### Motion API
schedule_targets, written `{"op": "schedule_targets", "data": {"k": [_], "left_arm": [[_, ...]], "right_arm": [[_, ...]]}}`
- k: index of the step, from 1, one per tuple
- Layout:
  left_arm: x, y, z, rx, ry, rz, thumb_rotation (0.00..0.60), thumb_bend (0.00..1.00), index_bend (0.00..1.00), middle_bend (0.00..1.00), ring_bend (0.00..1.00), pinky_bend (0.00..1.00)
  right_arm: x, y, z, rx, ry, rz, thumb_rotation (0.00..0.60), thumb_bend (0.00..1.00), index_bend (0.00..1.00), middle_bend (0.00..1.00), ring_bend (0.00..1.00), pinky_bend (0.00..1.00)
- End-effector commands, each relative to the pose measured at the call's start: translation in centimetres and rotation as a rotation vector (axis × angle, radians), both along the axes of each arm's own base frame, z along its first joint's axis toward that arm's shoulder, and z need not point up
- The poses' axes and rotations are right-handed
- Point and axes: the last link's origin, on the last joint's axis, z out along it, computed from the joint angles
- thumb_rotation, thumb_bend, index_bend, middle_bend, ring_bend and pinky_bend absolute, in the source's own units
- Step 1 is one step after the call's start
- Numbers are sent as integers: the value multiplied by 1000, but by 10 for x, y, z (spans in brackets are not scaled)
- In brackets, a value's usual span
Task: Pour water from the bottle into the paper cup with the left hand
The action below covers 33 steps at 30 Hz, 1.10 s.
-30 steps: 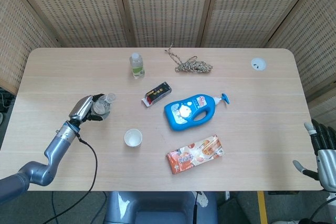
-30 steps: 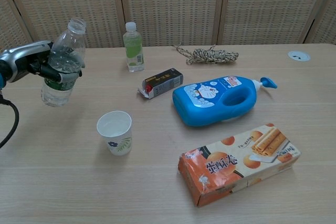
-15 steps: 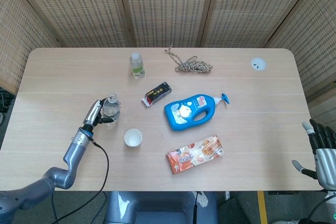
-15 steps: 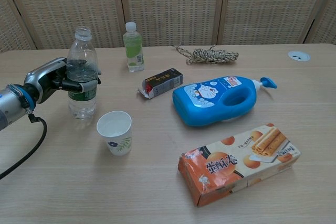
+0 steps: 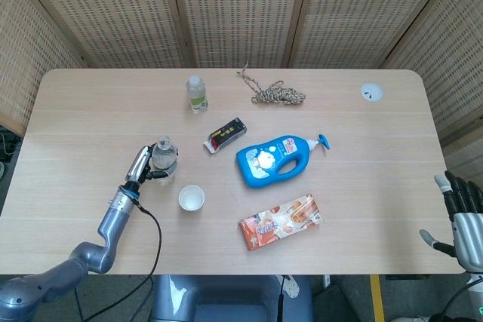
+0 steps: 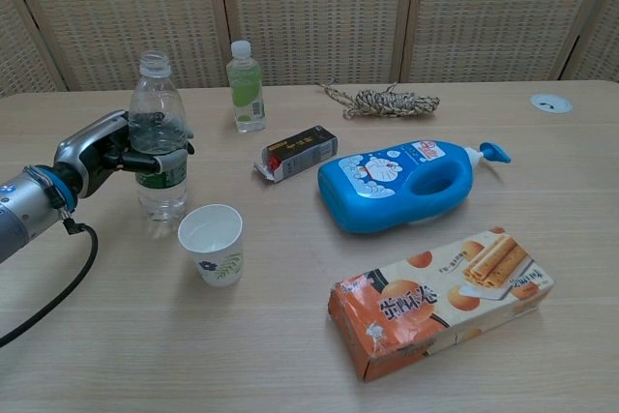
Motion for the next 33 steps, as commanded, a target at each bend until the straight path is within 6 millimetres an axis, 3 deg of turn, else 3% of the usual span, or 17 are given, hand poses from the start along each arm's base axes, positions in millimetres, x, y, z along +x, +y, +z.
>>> {"op": "schedule_targets", "data": {"k": [1, 14, 18, 21, 26, 33], "left_arm": [[2, -2, -5, 33, -55, -1, 600, 388, 410, 424, 346, 320], [-3, -5, -23, -4, -123, 46, 600, 313, 367, 401, 331, 316], [-4, -9, -27, -27, -137, 44, 600, 306, 336, 371, 296, 275], [-4, -10, -29, -27, -144, 46, 600, 298, 286, 318, 245, 231], [-5, -13, -31, -31, -151, 39, 600, 264, 107, 155, 128, 167], [-8, -16, -28, -18, -158, 36, 600, 222, 10, 72, 75, 127]], "right_arm": [[0, 0, 0, 1, 1, 0, 600, 0, 0, 0, 0, 0], [0, -2, -2, 9, 6, -6, 600, 0, 0, 0, 0, 0], [-1, -2, -2, 9, 4, -6, 600, 0, 0, 0, 0, 0], [-1, -2, -2, 10, 4, -6, 600, 0, 0, 0, 0, 0], [0, -1, -2, 9, 5, -4, 600, 0, 0, 0, 0, 0], [0, 0, -2, 8, 3, 0, 600, 0, 0, 0, 0, 0]]}}
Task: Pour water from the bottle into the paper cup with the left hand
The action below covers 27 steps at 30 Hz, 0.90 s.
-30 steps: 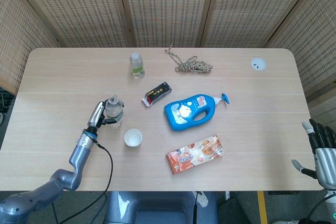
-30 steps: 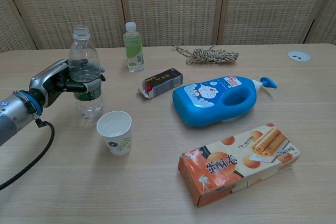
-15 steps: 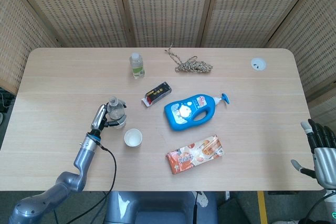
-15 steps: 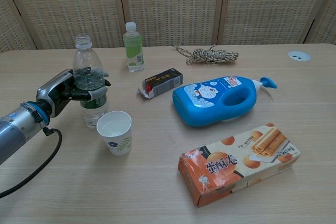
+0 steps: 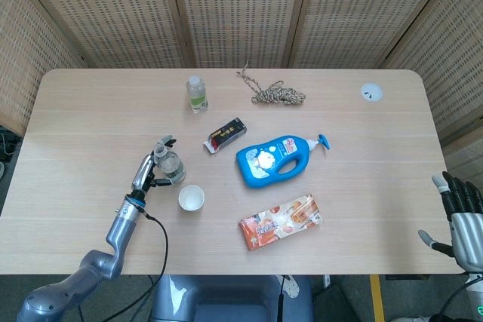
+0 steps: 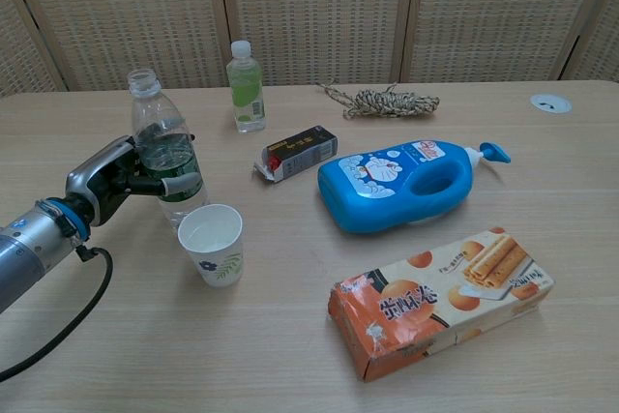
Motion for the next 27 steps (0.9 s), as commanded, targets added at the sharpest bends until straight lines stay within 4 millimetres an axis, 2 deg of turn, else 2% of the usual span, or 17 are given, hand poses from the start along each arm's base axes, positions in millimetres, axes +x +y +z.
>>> {"op": "schedule_targets", "data": {"k": [1, 5, 10, 15, 21, 26, 27], "left_arm": [[-2, -1, 2, 9, 2, -2, 600, 207, 0, 41, 50, 100], [-5, -2, 7, 14, 11, -15, 600, 145, 0, 0, 0, 8], [-11, -5, 19, -8, 42, -59, 600, 75, 0, 0, 0, 0], [-22, -8, 42, -27, 83, -103, 600, 36, 0, 0, 0, 0], [-38, -16, 89, -43, 147, -140, 600, 28, 0, 0, 0, 0], [-52, -27, 138, -66, 264, -157, 600, 0, 0, 0, 0, 0], [-57, -30, 156, -33, 350, -174, 600, 0, 0, 0, 0, 0]], "right_arm": [[0, 1, 0, -1, -2, 2, 600, 0, 0, 0, 0, 0], [1, 1, 1, -1, -3, 6, 600, 0, 0, 0, 0, 0], [2, 3, 1, -2, -5, 13, 600, 0, 0, 0, 0, 0], [4, 6, 2, -3, -8, 23, 600, 0, 0, 0, 0, 0], [7, 10, 4, -8, -10, 36, 600, 0, 0, 0, 0, 0], [9, 13, 4, -9, -10, 46, 600, 0, 0, 0, 0, 0], [10, 13, 4, -9, -11, 48, 600, 0, 0, 0, 0, 0]]}}
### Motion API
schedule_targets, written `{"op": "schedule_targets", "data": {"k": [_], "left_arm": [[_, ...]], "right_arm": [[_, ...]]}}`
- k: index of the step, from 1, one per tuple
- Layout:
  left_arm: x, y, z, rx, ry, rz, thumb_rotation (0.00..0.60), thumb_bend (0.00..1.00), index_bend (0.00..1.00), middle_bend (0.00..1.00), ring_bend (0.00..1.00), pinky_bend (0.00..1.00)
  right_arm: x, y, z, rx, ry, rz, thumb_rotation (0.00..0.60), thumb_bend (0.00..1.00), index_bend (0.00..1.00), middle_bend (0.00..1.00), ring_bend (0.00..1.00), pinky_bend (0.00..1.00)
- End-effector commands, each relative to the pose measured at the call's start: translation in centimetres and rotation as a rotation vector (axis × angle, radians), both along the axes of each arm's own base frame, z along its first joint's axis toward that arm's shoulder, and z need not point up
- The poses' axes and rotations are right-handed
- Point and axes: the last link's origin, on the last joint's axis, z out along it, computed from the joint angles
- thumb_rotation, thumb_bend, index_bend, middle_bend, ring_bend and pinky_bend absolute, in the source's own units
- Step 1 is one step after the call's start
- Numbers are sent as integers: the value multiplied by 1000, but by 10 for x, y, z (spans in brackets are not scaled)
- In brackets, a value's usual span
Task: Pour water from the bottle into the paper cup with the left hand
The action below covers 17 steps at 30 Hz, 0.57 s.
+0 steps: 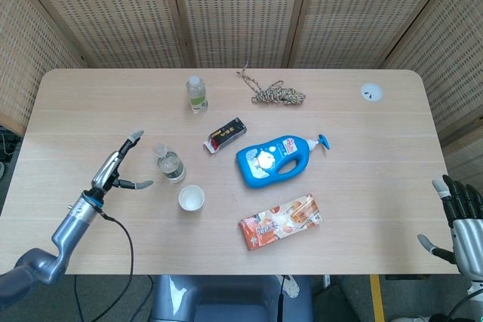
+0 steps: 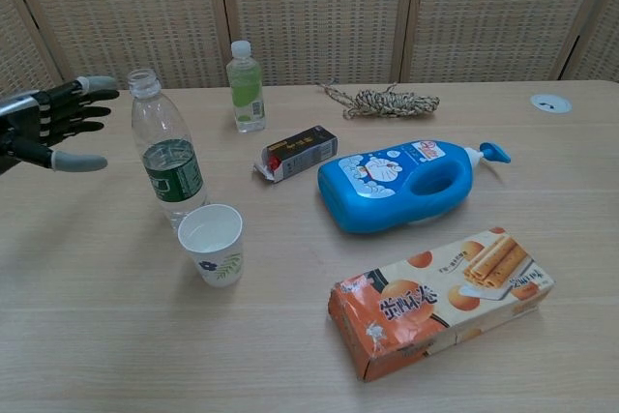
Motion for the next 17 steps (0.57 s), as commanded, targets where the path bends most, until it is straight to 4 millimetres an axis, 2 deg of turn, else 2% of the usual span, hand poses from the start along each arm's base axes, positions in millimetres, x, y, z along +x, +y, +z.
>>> {"op": "schedule_targets", "data": {"k": [1, 3, 4, 5, 8, 11, 14, 17], "left_arm": [[-16, -20, 53, 45, 214, -45, 600, 0, 0, 0, 0, 0], [-22, -30, 75, 102, 287, -26, 600, 0, 0, 0, 0, 0], [-28, -38, 95, 189, 355, -5, 600, 0, 0, 0, 0, 0], [-29, -44, 102, 234, 389, 2, 600, 0, 0, 0, 0, 0], [-31, -62, 118, 346, 469, 42, 600, 2, 0, 0, 0, 0], [-27, -92, 132, 421, 571, 114, 600, 19, 0, 0, 0, 0], [-23, -117, 141, 438, 701, 157, 600, 29, 0, 0, 0, 0], [-10, -143, 145, 456, 795, 194, 600, 33, 0, 0, 0, 0]], "right_arm": [[1, 1, 0, 0, -1, 2, 600, 0, 0, 0, 0, 0], [1, 1, 1, -1, -4, 2, 600, 0, 0, 0, 0, 0], [0, 1, 2, -4, -7, 1, 600, 0, 0, 0, 0, 0], [0, 1, 2, -5, -8, 1, 600, 0, 0, 0, 0, 0], [-1, 0, 4, -9, -12, -2, 600, 0, 0, 0, 0, 0], [-2, -1, 4, -9, -15, -6, 600, 0, 0, 0, 0, 0], [-2, -1, 5, -18, -8, -1, 600, 0, 0, 0, 0, 0], [1, 2, 6, -30, -2, 21, 600, 0, 0, 0, 0, 0]]}}
